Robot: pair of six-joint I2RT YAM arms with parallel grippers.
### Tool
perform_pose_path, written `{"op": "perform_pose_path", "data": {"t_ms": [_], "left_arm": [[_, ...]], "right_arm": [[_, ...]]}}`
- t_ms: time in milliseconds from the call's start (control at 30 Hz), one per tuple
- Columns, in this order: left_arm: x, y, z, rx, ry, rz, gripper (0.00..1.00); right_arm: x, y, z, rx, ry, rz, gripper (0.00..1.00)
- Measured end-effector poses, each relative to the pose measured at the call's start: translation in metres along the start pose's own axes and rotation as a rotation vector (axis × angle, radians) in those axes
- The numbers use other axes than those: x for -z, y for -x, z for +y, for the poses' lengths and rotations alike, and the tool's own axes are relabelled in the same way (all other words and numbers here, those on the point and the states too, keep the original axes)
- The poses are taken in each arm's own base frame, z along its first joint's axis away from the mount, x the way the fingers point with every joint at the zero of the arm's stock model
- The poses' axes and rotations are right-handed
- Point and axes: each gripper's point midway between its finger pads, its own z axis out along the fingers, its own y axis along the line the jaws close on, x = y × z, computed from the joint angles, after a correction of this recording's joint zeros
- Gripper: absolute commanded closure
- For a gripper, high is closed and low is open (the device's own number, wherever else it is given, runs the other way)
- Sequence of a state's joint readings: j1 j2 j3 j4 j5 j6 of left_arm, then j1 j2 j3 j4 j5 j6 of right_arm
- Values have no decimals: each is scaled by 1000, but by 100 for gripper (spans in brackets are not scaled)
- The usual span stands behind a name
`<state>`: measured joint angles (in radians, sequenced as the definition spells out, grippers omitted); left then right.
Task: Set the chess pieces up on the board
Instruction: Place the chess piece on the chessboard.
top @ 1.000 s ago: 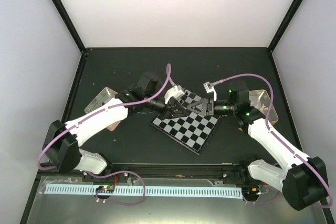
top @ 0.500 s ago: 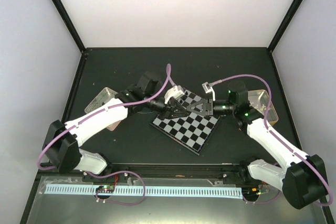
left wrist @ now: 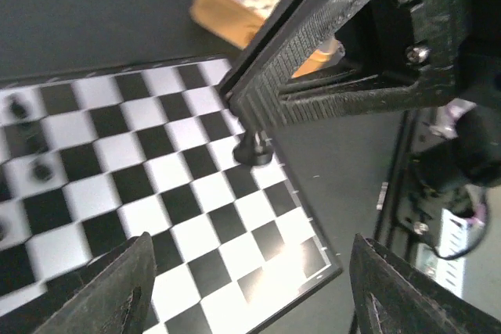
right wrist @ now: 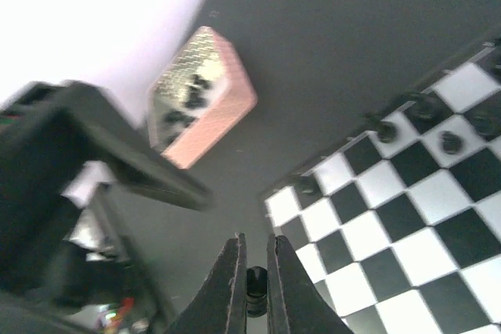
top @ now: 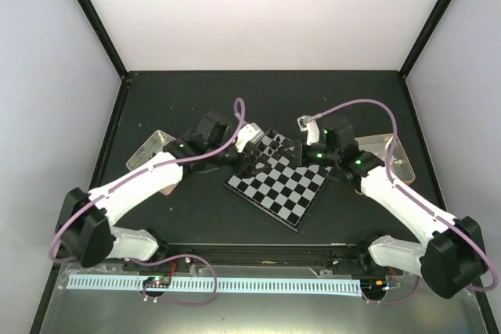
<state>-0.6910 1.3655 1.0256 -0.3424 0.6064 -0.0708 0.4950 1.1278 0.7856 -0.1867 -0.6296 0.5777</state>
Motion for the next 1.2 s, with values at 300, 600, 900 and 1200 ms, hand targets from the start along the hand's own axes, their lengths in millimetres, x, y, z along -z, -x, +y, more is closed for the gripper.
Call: {"op": "perform_pose_path", "data": {"t_ms": [300,600,900,1200], "left_arm": [[79,-10,59,131,432,-202,27],[151,-42,119,373,790,-423,25],[170,-34,126,417,834,-509,24],[172,-35,128,438,826,-517,24]], "right_arm": [[-57,-27,-65,129,-390,74,99],[-104,-30,-91,247,-558,113,99],[-130,-32,-124,267,-639,96,99],[-139,-29,-136,276,-666,64,95]]}}
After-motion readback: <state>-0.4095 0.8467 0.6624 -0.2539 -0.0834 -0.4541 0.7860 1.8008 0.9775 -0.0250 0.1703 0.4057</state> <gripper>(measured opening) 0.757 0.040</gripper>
